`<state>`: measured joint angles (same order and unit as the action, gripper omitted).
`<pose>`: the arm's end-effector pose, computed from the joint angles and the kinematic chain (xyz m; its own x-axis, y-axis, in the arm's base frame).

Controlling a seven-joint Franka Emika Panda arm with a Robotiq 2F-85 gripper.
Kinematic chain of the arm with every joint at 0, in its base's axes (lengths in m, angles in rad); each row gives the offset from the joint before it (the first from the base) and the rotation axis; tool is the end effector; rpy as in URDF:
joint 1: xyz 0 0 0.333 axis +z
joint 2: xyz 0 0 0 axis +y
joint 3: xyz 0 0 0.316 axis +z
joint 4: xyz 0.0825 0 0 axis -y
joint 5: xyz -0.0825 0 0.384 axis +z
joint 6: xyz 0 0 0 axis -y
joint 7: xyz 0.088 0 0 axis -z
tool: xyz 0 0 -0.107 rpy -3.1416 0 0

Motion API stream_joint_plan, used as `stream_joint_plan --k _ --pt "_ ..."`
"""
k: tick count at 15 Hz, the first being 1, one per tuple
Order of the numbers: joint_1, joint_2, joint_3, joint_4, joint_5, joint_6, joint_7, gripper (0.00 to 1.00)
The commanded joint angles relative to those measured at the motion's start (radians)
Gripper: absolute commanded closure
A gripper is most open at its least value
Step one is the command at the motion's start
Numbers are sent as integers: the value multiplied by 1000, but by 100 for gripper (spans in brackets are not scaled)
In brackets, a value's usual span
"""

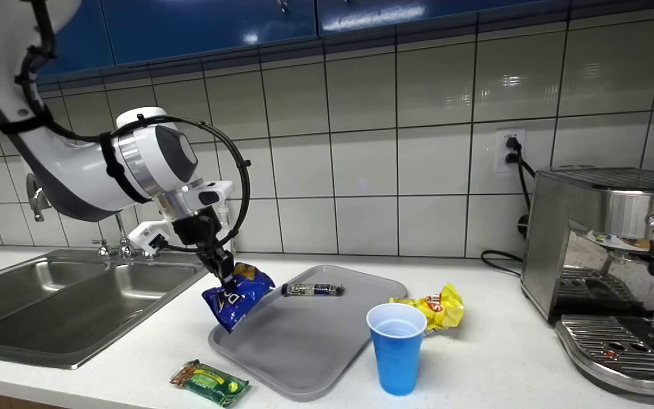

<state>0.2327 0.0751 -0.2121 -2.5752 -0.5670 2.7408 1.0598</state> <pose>0.4514 0.0292 0.2412 0.8478 -0.4723 0.2412 -0.5085 -0.8531 0.1168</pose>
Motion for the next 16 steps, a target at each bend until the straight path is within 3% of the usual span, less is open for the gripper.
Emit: stream_joint_plan --k 1,16 --pt "-64 53 51 58 -28 -38 56 100" --pt "-54 239 15 186 -10 -142 108 100"
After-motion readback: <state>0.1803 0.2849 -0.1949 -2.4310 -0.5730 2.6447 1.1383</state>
